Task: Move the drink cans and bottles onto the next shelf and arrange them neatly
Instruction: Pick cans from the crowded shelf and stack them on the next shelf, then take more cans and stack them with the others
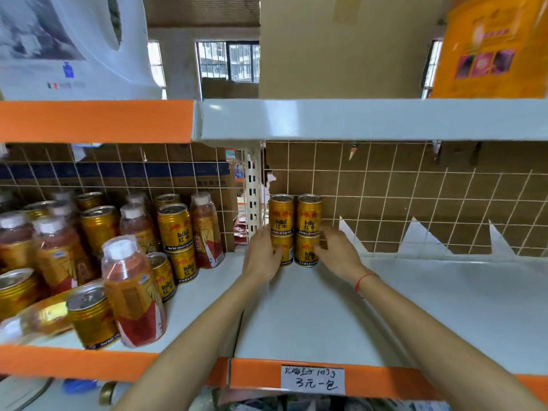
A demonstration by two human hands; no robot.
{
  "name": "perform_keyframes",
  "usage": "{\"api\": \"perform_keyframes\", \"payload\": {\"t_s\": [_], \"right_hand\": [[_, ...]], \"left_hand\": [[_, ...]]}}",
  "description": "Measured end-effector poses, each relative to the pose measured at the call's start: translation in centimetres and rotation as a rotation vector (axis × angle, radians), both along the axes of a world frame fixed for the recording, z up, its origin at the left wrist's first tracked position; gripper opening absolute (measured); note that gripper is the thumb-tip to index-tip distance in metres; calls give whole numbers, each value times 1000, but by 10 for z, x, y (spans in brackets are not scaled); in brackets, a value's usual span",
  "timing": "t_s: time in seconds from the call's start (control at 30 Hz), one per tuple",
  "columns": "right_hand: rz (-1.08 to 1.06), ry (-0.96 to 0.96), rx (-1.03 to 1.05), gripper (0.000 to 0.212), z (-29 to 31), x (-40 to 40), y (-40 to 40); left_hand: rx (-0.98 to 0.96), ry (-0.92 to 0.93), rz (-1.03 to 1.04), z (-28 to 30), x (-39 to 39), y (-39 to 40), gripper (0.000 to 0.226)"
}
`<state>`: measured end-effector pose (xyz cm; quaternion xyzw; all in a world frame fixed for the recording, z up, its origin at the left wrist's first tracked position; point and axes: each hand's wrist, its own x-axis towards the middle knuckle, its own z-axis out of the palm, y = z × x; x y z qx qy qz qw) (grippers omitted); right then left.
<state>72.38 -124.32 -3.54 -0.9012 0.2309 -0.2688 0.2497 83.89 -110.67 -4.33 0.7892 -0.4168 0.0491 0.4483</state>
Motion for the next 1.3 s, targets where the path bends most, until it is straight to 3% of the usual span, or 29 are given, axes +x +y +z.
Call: {"api": "perform_keyframes", "payload": {"t_s": [0.13, 0.33, 0.53, 0.67, 0.93, 1.3], "right_hand": [[23, 55, -88, 34, 12, -14, 23], [81, 93, -115, 34, 27, -30, 51], [126, 74, -109, 29, 27, -41, 76], [151, 104, -105, 47, 28, -46, 95], [230, 145, -147, 54, 32, -41, 147], [376, 145, -173, 52, 38, -12, 270]], "left_hand": [[163, -115, 68, 12, -15, 20, 50], [249, -215, 79, 26, -38, 44, 45], [267, -211, 127, 22, -58, 73, 51], [291, -200, 166, 18, -66, 96, 51], [287, -206, 218, 19, -64, 153, 48], [301, -200, 374, 24, -53, 303, 43]]}}
